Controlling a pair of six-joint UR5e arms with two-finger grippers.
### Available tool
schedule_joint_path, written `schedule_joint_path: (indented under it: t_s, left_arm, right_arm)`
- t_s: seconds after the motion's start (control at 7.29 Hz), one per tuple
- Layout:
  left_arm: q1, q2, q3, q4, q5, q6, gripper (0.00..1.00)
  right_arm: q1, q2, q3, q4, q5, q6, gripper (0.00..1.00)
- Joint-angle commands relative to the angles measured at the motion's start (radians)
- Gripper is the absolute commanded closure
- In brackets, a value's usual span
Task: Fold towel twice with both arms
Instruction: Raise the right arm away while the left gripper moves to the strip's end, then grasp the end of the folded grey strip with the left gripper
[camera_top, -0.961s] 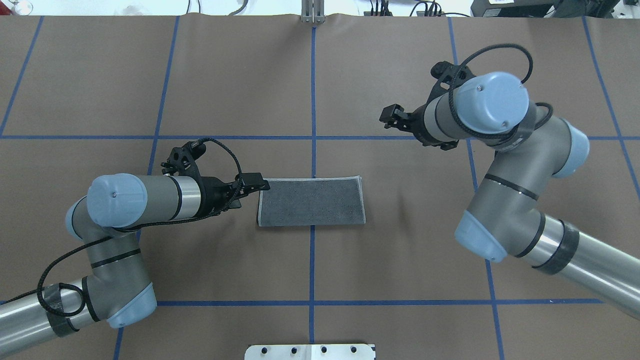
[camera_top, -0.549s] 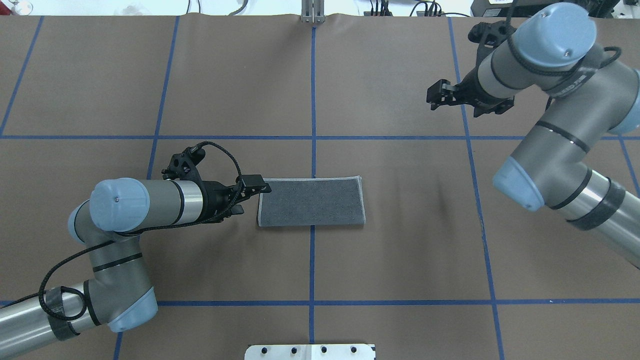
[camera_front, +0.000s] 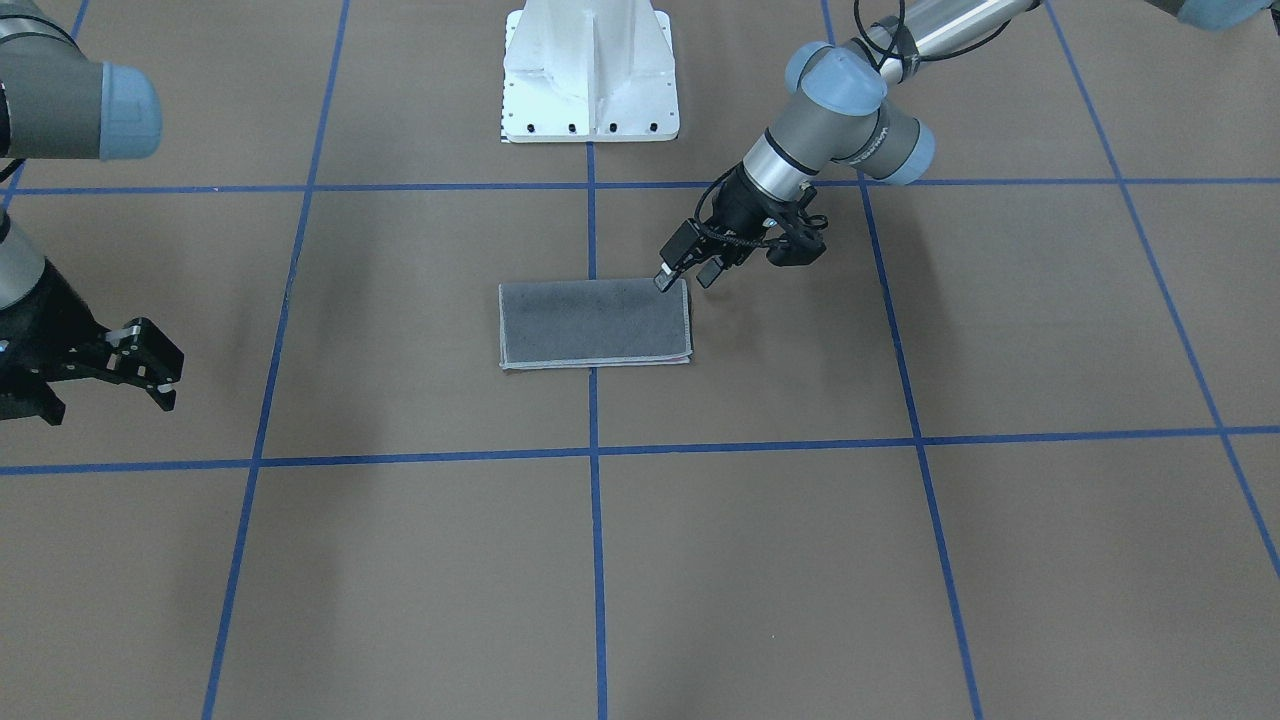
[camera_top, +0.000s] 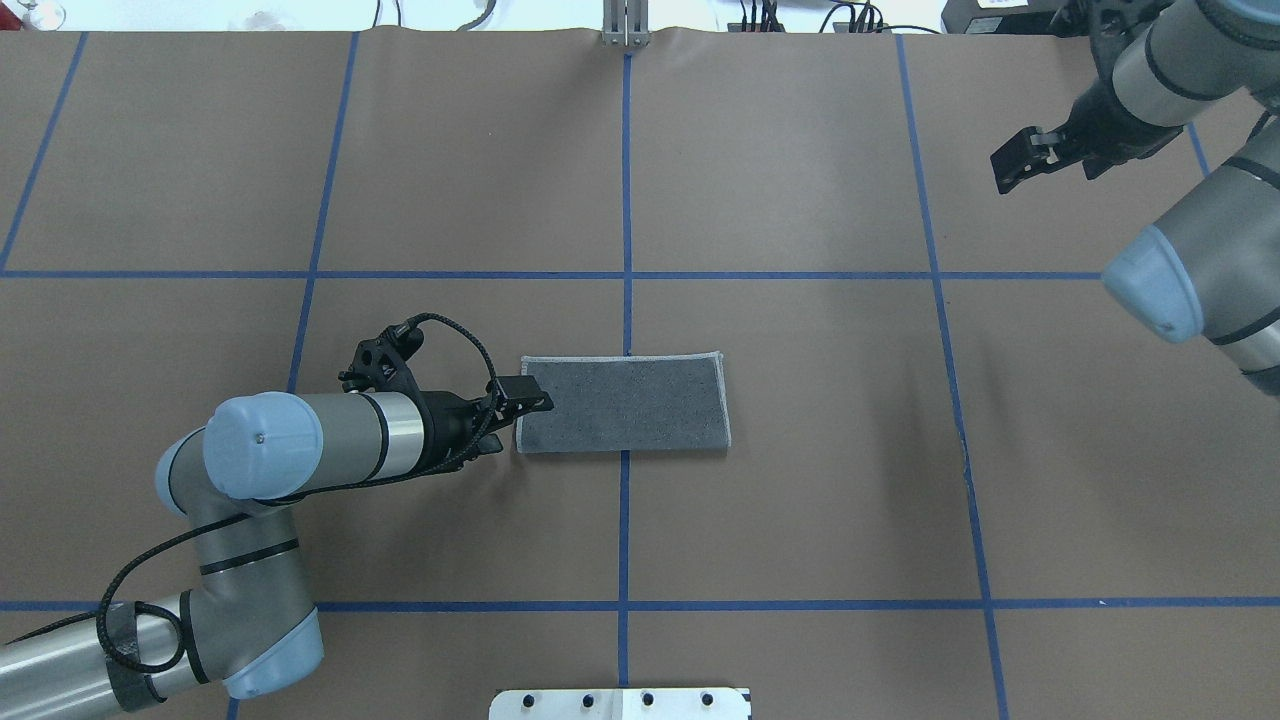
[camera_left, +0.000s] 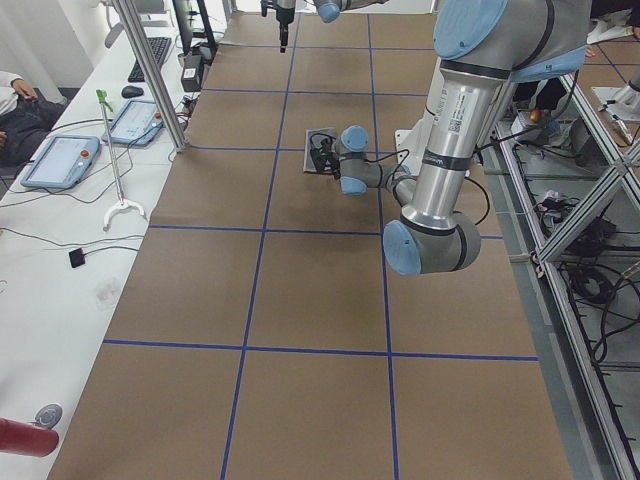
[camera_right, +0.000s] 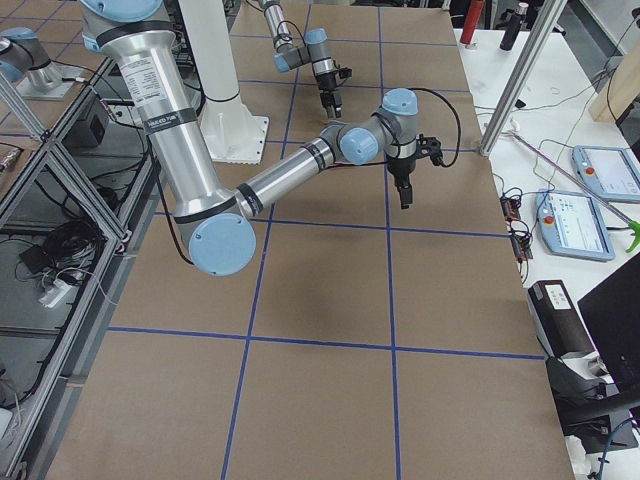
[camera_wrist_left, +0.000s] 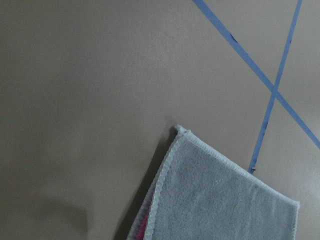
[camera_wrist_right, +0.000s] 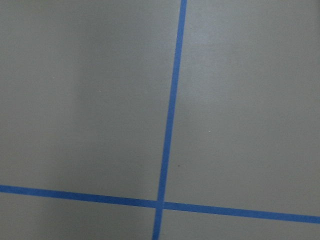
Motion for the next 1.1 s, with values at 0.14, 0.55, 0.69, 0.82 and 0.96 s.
schedule_joint_path:
  t_s: [0.14, 0.55, 0.69, 0.82, 0.96]
  left_arm:
    - [0.015, 0.002, 0.004, 0.003, 0.013, 0.002, 0.22]
    - [0.017, -0.006, 0.004, 0.036, 0.013, 0.013, 0.39]
    - [0.018, -0.009, 0.003, 0.05, 0.013, 0.013, 0.39]
    - [0.018, -0.008, 0.003, 0.05, 0.014, 0.013, 0.41]
    - [0.018, -0.009, 0.003, 0.05, 0.013, 0.013, 0.46]
  right_arm:
    - [0.012, -0.017, 0.0, 0.002, 0.002, -0.03, 0.0]
    - [0.012, -0.021, 0.002, 0.004, 0.002, -0.027, 0.0]
    - [0.012, -0.021, 0.002, 0.004, 0.002, -0.029, 0.0]
    - [0.014, -0.024, 0.0, 0.004, 0.002, -0.03, 0.0]
    - [0.014, -0.022, 0.0, 0.004, 0.002, -0.03, 0.0]
